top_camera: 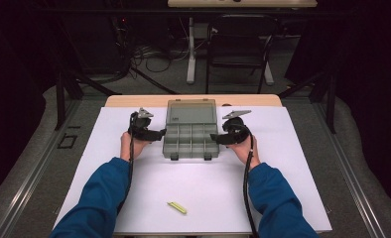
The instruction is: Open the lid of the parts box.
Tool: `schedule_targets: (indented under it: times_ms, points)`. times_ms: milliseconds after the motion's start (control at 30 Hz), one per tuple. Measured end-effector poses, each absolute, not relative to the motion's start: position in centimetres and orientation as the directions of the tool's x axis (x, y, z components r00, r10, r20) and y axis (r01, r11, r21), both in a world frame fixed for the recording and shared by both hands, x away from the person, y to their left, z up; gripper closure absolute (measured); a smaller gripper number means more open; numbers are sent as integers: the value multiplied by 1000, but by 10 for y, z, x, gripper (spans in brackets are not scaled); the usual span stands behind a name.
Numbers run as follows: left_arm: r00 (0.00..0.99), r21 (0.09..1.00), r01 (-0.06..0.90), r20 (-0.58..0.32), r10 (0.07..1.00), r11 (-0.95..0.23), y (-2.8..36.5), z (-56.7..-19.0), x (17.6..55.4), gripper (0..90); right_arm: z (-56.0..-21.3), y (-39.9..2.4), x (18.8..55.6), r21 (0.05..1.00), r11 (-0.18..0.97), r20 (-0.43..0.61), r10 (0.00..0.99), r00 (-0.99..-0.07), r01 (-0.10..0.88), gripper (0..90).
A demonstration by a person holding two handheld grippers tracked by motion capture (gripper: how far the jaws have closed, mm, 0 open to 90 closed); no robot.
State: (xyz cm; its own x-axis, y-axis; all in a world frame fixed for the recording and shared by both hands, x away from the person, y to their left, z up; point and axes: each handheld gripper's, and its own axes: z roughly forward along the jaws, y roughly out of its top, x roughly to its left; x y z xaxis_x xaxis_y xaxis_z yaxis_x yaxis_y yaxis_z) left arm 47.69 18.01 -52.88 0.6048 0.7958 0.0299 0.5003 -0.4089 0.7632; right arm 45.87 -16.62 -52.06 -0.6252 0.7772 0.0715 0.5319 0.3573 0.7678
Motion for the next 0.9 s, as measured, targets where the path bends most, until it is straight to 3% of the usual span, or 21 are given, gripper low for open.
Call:
schedule_targets:
  times_ms: [267,900]
  points:
    - [632,769,458,71,771,-446,184,-529,443,134,-522,-170,428,763,399,49,749,-661,508,162]
    - [642,759,426,130,756,-493,195,-543,366,41,-539,-172,384,729,487,10,694,-720,480,10]
